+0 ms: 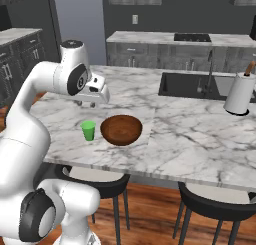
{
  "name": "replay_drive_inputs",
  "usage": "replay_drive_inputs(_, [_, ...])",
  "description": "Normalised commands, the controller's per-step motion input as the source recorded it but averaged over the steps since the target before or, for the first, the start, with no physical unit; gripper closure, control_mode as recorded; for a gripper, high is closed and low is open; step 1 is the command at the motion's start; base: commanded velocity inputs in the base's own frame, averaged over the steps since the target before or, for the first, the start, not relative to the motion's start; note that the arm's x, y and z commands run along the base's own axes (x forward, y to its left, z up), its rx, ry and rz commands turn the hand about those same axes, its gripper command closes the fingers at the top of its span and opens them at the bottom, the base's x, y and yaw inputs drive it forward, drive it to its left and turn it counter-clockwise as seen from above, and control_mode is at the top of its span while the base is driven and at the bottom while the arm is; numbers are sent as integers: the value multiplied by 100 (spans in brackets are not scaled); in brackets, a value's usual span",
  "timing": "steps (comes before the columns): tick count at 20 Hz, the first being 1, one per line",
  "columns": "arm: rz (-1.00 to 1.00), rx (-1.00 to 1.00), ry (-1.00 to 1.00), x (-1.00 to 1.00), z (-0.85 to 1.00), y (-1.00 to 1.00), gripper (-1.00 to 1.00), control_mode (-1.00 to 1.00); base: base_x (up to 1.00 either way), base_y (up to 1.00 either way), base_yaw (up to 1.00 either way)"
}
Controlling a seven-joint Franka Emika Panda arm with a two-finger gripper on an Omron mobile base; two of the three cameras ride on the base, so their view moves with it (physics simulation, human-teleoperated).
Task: Place the cup inside the bowl on the dining table and move the bowl to any counter.
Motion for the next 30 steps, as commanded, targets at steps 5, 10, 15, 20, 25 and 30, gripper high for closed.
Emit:
replay_drive_inputs(5, [0, 0, 0, 4, -18, 1, -100, -100, 0, 0, 0])
replay_drive_inputs(10, [0, 0, 0, 2, -19, 6, -100, -100, 0, 0, 0])
replay_drive_inputs(15, [0, 0, 0, 0, -6, 12, -100, -100, 0, 0, 0])
replay_drive_inputs(20, [0, 0, 0, 0, -7, 15, -100, -100, 0, 0, 0])
replay_drive_inputs(25, [0, 0, 0, 0, -13, 16, -100, -100, 0, 0, 0])
replay_drive_inputs(30, [0, 1, 0, 0, -9, 22, -100, -100, 0, 0, 0])
